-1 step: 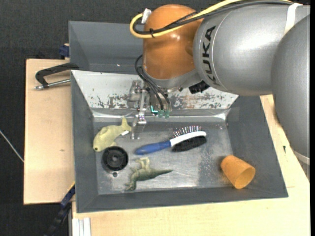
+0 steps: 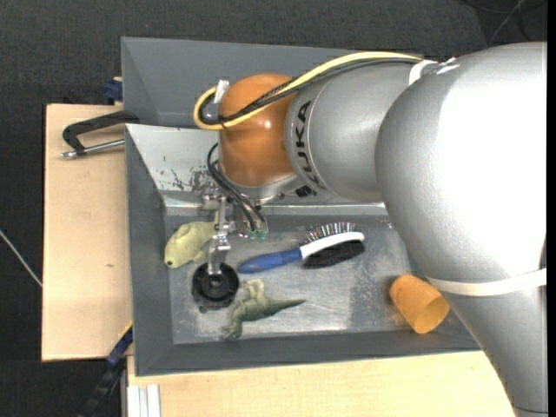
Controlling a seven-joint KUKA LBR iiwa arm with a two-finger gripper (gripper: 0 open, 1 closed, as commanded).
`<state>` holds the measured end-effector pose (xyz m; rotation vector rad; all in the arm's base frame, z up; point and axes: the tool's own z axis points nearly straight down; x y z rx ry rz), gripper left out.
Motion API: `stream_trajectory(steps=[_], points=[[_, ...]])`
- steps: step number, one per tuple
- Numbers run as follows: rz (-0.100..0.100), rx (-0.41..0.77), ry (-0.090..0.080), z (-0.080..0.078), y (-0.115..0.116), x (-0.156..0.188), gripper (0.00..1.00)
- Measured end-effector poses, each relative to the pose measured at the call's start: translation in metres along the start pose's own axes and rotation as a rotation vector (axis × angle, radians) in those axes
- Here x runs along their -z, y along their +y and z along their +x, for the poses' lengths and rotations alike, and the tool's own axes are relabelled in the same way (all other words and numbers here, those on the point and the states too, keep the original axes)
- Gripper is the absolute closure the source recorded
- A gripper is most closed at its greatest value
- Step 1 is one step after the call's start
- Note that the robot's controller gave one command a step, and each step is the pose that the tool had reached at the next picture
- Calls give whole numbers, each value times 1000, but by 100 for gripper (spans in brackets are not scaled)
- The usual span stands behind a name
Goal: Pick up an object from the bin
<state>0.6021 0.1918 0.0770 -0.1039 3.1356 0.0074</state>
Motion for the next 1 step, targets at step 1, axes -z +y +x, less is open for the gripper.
stream_trajectory(steps=[1], points=[[-1, 2, 7, 0, 2, 5, 100]])
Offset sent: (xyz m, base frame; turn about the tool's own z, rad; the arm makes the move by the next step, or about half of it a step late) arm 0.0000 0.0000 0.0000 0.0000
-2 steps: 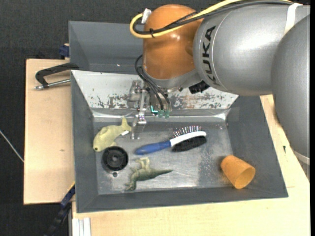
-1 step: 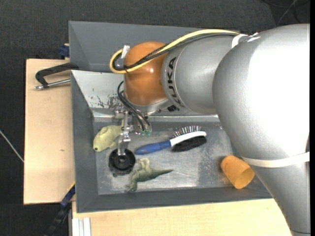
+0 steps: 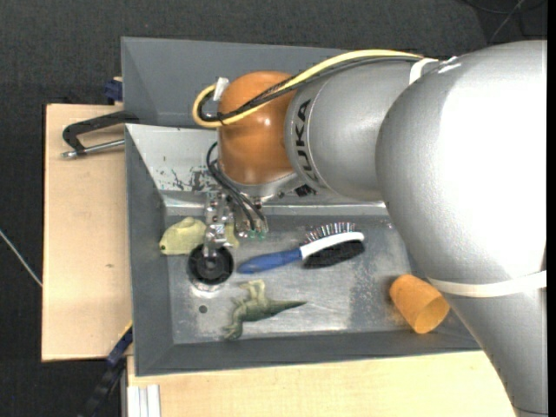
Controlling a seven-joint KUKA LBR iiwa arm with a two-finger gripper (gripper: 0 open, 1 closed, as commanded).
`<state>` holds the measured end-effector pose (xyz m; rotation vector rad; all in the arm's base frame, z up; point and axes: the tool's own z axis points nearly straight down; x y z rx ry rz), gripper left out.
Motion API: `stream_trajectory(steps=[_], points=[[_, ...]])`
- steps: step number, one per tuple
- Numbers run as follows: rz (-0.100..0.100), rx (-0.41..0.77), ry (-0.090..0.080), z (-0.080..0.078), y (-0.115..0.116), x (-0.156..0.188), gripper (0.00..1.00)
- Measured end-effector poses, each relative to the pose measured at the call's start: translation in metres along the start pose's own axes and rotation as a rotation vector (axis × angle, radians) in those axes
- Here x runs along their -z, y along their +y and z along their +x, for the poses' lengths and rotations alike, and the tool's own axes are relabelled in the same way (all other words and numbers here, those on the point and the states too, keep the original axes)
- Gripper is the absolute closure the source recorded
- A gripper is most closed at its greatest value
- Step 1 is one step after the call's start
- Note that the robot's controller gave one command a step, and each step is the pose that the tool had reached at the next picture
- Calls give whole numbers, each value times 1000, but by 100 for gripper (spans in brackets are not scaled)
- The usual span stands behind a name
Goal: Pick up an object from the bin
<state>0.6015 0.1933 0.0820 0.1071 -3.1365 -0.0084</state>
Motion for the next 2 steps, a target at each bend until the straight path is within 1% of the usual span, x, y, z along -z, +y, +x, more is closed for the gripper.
stream_trajectory(steps=[1, 2], points=[[4, 329, -14, 17, -9, 111, 100], [4, 378, -19, 17, 15, 292, 100]])
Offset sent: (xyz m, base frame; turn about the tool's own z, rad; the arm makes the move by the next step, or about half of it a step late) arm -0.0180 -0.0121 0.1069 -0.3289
